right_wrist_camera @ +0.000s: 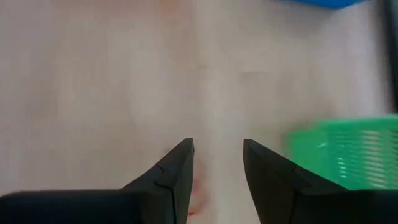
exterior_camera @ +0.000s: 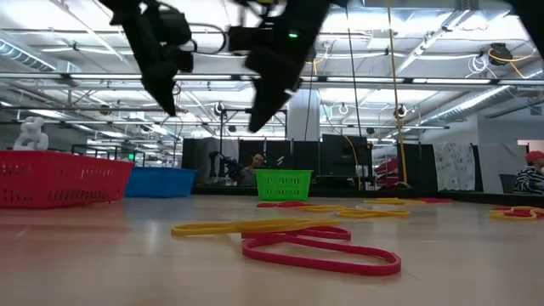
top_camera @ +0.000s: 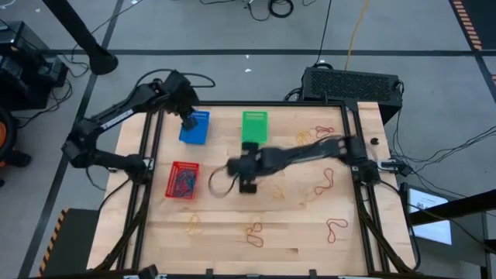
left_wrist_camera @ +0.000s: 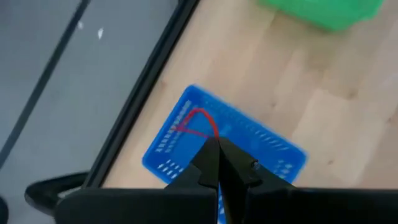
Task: Sort rubber bands into baskets
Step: Put the red rubber band into the blue basket
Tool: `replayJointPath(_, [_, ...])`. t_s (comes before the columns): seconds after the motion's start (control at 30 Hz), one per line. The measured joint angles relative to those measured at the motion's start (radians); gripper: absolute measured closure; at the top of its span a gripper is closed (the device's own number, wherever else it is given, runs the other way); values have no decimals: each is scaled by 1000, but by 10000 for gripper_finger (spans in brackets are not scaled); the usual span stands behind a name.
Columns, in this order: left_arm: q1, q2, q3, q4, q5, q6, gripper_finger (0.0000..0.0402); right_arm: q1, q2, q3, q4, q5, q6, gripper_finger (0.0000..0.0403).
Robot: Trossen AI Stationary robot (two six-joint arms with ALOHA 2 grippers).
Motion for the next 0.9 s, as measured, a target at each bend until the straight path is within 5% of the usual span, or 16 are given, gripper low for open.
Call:
replayJointPath(0.27, [60, 65, -1, 30, 6, -12, 400, -93, -485, -763, 831, 0, -15, 271])
replayJointPath(0.5, [61, 104, 0, -5, 14, -63, 400, -114, -700, -1139, 1311, -3, -27, 271])
replayJointPath(0.67, [61, 124, -15, -27, 14, -93, 400, -113, -806, -1179, 1258, -1, -25, 271])
replayJointPath(0.9, [59, 137, -81, -22, 0, -115, 370, -92, -996, -1178, 1016, -4, 201, 271])
